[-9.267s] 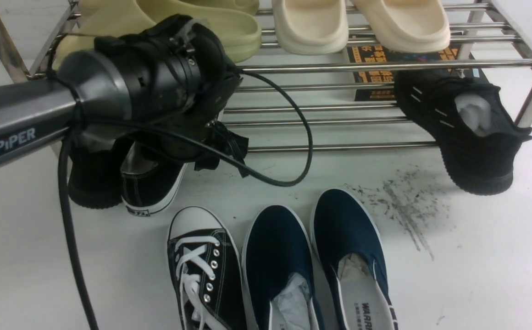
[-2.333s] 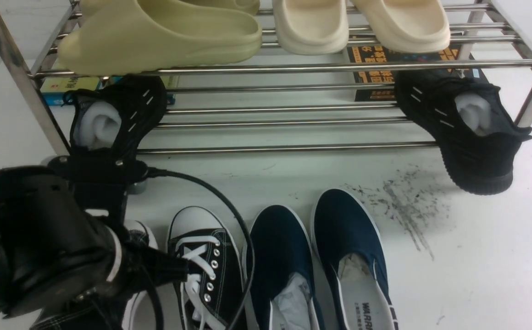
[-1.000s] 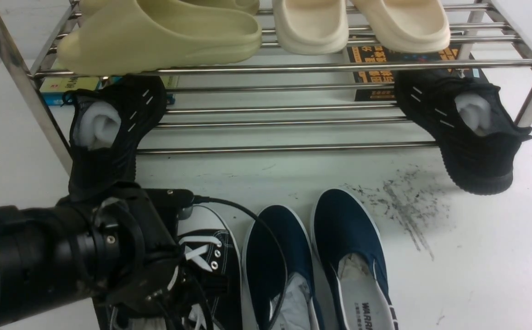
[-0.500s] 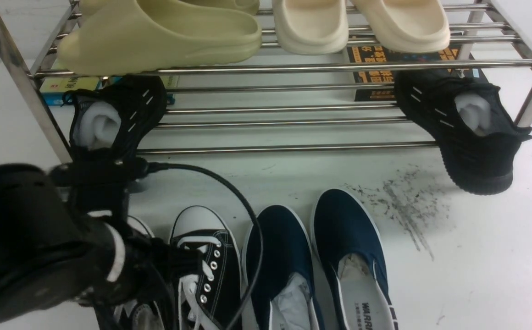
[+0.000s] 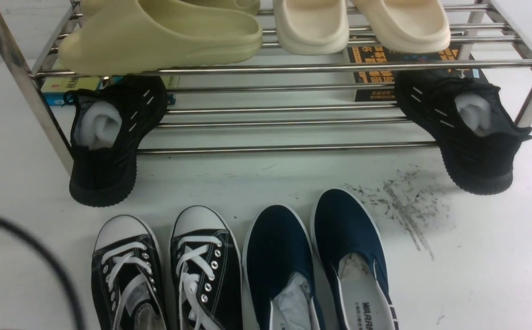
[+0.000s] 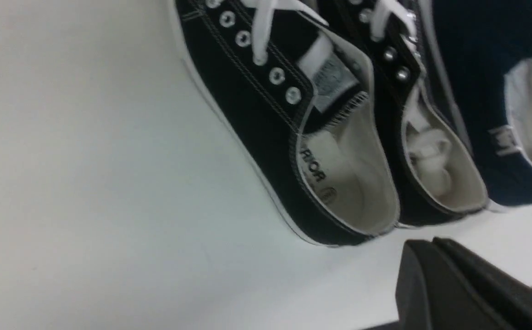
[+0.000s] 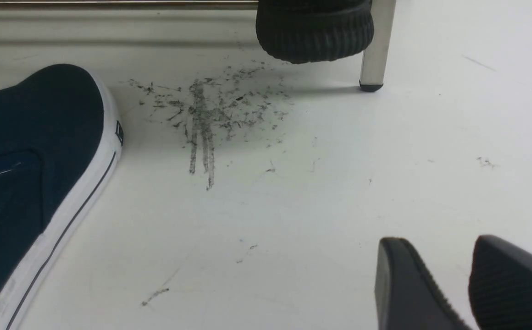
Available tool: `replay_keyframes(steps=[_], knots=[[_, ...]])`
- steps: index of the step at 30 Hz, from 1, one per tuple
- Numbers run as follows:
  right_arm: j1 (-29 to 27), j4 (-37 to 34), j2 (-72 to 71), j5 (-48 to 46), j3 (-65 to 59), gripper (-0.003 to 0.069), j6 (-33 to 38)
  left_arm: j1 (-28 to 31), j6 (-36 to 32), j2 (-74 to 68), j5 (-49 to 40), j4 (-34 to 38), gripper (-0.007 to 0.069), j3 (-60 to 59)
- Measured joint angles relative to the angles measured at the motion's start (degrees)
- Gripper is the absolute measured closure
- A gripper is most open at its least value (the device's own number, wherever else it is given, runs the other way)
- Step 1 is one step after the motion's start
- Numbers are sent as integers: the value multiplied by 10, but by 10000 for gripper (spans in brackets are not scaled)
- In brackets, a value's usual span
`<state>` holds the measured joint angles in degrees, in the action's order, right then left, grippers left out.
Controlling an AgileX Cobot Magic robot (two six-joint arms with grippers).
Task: Take the shoes off the shelf with your hand on the white table.
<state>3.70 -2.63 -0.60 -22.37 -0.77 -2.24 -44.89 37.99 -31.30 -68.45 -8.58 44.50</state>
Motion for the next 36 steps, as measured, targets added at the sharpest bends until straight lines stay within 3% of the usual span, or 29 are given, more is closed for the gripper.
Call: replay_keyframes(steps=[4, 13, 31, 36], knots=[[0, 0, 0, 0, 0, 419, 0, 0, -37, 102, 53, 25, 624, -35], [0, 0, 0, 0, 0, 419, 0, 0, 22, 181, 254, 24, 624, -161], [0, 0, 0, 0, 0, 419, 0, 0, 27, 181, 261, -12, 610, -214], [0, 0, 0, 0, 0, 419, 0, 0, 35, 181, 297, -8, 606, -214]])
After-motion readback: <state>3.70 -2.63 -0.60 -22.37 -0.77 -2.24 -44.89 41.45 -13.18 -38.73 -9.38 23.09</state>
